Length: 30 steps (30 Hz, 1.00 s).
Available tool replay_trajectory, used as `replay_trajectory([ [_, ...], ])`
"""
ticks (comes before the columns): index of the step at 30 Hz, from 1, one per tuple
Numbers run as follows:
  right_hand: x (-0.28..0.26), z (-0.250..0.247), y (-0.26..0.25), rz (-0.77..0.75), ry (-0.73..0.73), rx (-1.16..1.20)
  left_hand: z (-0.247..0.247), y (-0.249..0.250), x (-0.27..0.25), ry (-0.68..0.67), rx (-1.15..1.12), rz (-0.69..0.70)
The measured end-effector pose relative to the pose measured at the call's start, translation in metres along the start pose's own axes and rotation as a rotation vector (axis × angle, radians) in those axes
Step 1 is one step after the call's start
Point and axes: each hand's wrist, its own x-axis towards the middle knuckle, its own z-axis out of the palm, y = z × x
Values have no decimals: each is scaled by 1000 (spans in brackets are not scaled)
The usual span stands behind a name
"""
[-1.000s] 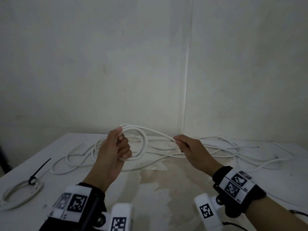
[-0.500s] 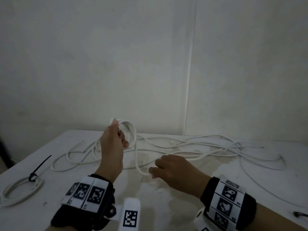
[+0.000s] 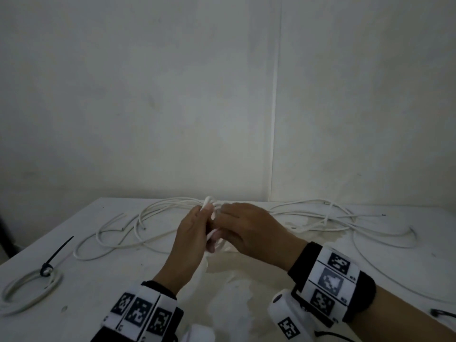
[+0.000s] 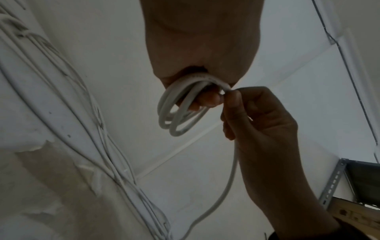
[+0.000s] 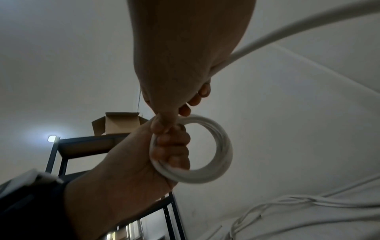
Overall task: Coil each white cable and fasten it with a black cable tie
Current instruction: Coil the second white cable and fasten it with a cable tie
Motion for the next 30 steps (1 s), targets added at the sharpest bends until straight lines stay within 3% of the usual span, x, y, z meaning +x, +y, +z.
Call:
replay_trajectory([
  [6,3,-17,18,359,-37,279,-1,9,-1,-216,-107,-164],
  [10,-6,-16,25,399,-65,331,-5,10,-1,-320,-171,-255],
  [14,-11,-14,21,600,-197,528,-3,8,-3,-317,-163,-276],
  [19,-8,-20,10,730,-266,797,4,4,-5,-188,-420,-315],
  [23,-11,-22,6,729,-200,823,4,6,2,-98,-589,-285],
  [27,-14,-16,6,824,-55,821,8,10,1,-189,-416,-125],
  [30,-15,-15,7,832,-49,790,8,7,0,-194,-270,-33],
])
